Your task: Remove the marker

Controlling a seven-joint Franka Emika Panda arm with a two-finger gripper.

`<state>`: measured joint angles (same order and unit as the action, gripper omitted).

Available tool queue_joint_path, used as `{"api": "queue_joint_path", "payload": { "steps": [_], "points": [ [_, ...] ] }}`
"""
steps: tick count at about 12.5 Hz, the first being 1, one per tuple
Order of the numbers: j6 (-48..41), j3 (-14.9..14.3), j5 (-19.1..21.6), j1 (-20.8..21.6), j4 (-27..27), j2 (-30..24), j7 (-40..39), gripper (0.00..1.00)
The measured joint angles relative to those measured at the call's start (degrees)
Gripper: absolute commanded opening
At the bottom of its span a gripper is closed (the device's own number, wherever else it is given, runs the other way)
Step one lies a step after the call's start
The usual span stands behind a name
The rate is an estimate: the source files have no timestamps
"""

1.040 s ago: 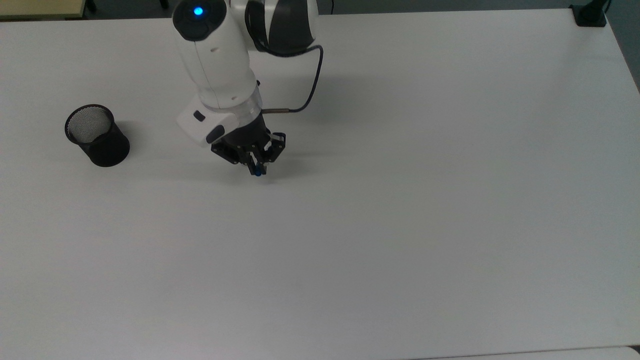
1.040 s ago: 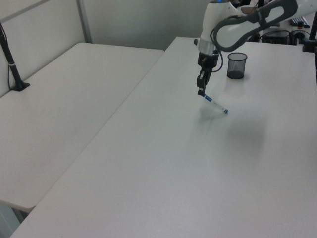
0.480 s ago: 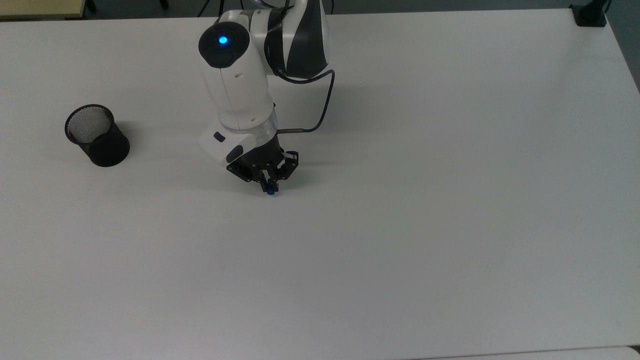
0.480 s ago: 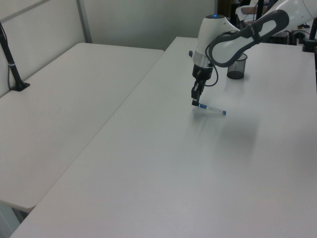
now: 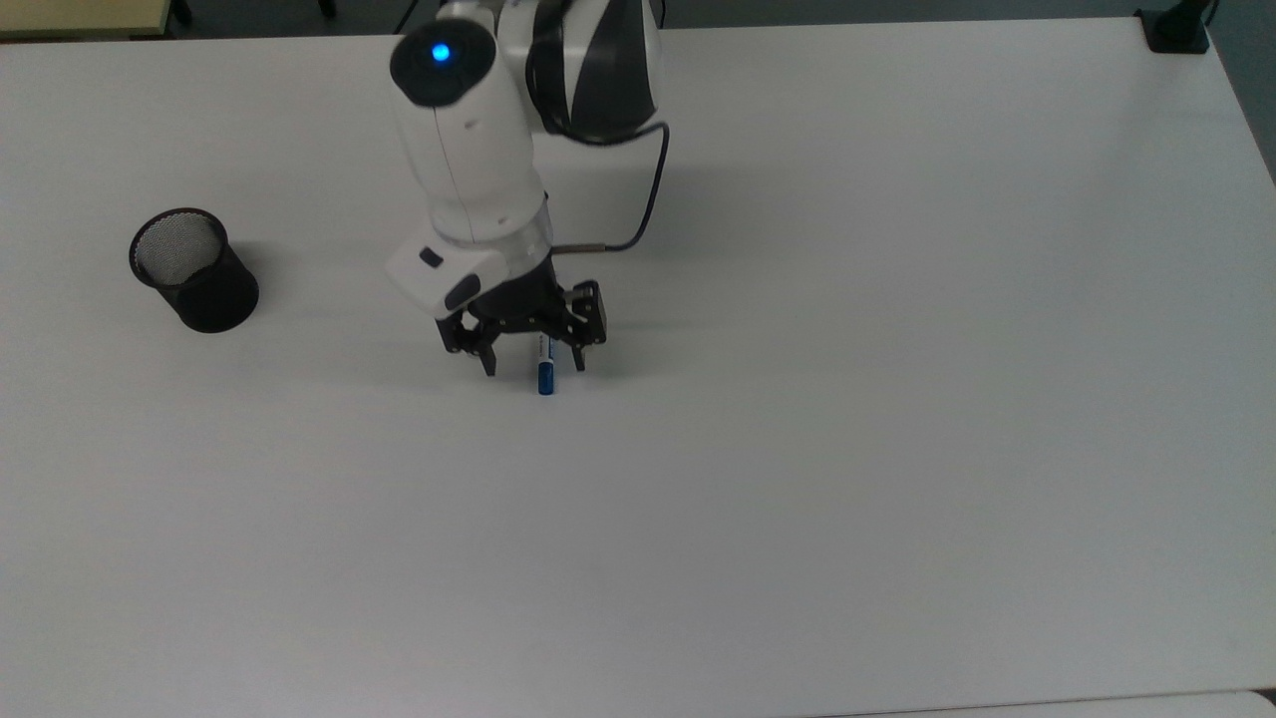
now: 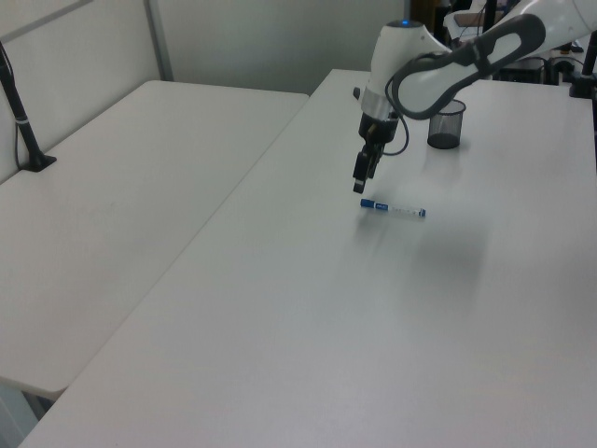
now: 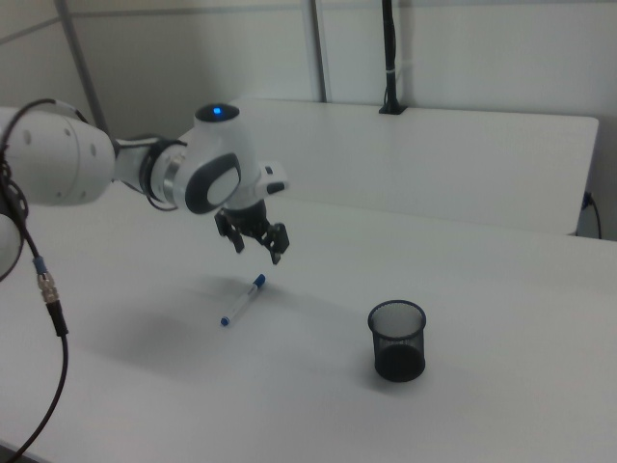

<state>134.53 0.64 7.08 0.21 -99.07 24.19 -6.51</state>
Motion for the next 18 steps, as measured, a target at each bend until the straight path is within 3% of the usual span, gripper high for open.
{"api": "queue_joint_path", "payload": {
  "steps": [3,5,10,14,18],
  "points": [
    [-12.60,-0.21,-8.05,-0.22,1.79,-9.84,4.23,1.00],
    [-23.19,-0.76,-10.10,-0.64,3.13,-16.57,9.15,1.00],
    [-40.00,-2.69,-11.02,-0.96,3.84,-26.19,10.73,1.00],
    [-43.19,-3.89,-10.56,-0.88,3.58,-28.39,10.74,1.00],
    [-36.50,-5.83,-10.00,1.62,2.91,-26.99,10.73,1.00]
  ]
}}
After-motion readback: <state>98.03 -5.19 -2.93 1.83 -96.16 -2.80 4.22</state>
